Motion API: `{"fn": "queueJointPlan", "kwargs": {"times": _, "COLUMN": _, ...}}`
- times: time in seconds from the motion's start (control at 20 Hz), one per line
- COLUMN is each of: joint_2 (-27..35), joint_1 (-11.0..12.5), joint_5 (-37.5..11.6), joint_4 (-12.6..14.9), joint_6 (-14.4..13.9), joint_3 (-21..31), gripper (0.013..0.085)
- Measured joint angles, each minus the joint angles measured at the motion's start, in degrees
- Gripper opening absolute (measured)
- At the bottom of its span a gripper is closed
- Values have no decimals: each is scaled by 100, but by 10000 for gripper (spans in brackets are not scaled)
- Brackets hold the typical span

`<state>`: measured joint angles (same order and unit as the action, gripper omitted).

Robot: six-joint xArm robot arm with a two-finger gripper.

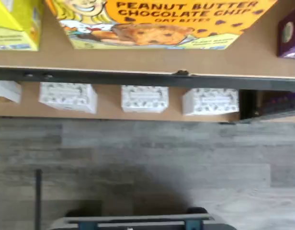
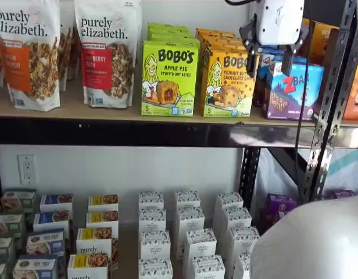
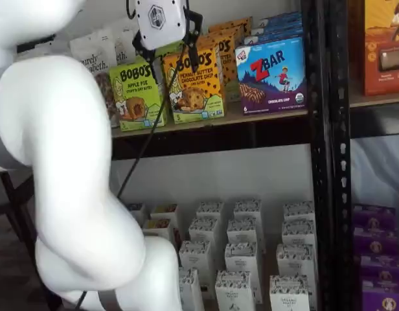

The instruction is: Pick up the orange box on the top shelf, the fifth box from the left

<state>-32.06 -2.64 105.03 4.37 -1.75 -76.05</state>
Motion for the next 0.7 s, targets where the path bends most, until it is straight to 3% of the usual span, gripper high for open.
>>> {"fn": "queueJointPlan", "kwargs": {"times": 0.1, "joint_2": 173, "joint_1": -121, "joint_5": 69, "joint_4": 200, "joint_6": -62, "joint_3": -132, "gripper": 850}}
{"fn": "queueJointPlan", "kwargs": {"times": 0.25, "joint_2": 381, "joint_1": -447, "joint_5": 89, "joint_4": 750, "joint_6": -242, "joint_3": -225, "gripper": 850}}
{"fn": "queueJointPlan", "kwargs": {"times": 0.4, "joint_2": 361, "joint_1": -356, "joint_5": -161, "joint_4": 562, "joint_6": -259, "joint_3": -157, "gripper": 850}}
{"fn": "queueJointPlan", "kwargs": {"times": 0.7, "joint_2": 18, "joint_1": -37, "joint_5": -1126, "joint_4": 101, "joint_6": -146, "joint_3": 215, "gripper": 850}}
